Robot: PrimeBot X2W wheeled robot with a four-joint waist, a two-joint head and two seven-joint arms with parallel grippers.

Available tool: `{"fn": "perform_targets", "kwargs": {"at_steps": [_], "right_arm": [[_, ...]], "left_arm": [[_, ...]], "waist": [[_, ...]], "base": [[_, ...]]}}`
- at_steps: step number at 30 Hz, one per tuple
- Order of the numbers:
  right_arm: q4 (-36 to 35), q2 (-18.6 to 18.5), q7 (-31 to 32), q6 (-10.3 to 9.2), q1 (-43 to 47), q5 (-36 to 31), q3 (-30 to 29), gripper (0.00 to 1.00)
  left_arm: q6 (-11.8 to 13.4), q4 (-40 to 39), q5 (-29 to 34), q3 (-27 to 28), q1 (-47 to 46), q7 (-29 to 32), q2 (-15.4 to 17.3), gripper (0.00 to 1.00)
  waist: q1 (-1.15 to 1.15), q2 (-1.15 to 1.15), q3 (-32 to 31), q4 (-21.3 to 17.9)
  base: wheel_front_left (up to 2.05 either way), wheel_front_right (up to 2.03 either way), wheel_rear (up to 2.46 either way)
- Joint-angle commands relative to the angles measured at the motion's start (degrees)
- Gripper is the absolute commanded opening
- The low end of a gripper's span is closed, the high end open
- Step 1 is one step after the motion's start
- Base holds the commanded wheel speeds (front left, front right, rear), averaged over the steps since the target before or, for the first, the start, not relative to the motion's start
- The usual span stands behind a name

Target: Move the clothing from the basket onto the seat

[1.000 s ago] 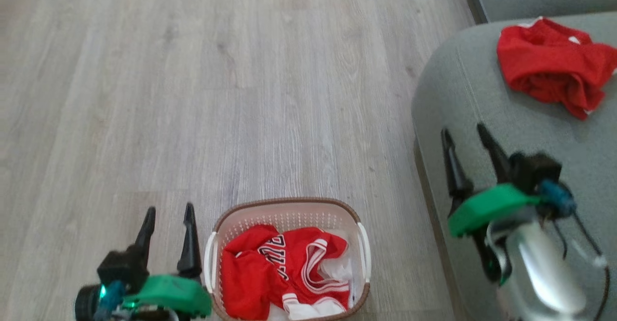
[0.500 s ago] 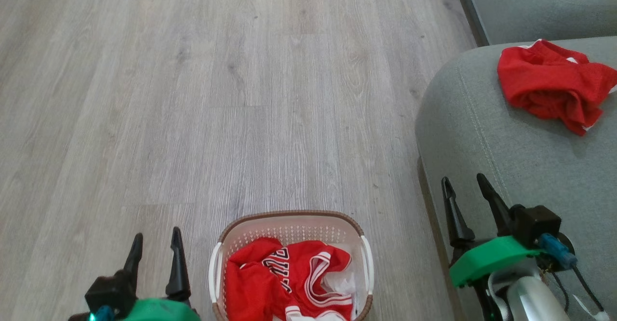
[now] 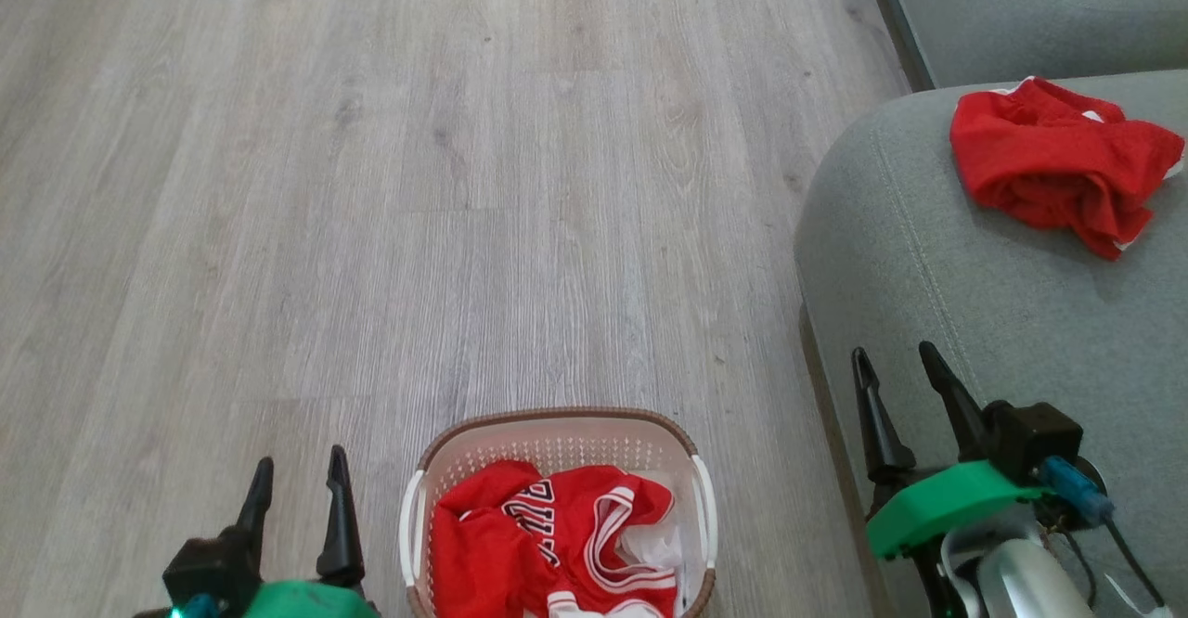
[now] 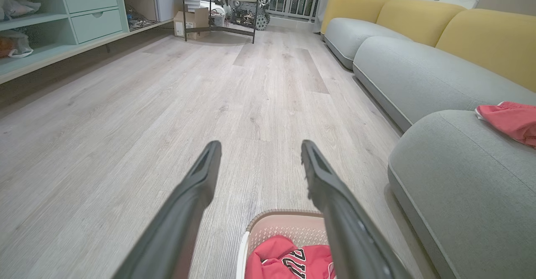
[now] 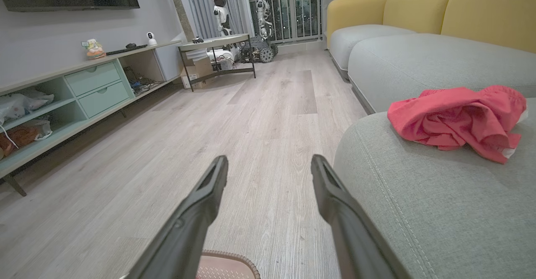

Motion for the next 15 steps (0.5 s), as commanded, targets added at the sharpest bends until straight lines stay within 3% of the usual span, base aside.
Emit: {"fn": "perform_targets", "kwargs": {"at_steps": [1,15], "right_arm": [[-2.1,0.3,-0.4,-0.02,-1.6,0.3,1.0,1.00],[-2.7,0.3,-0.4,-0.02,-1.7,-0.2,-0.7,1.00]], "left_arm": [[-0.3,-1.6,0.6,2.4,-1.8,-0.7,-0.2,1.00],[-1.9,2.4,2.4,-0.6,-3.7,-0.7,-0.5,1.00]], "waist": [[0.00,0.00,0.1,0.0],[0.00,0.00,1.8,-0.2]], "base": [[0.00,0.00,0.00],[0.00,0.00,0.00]]}}
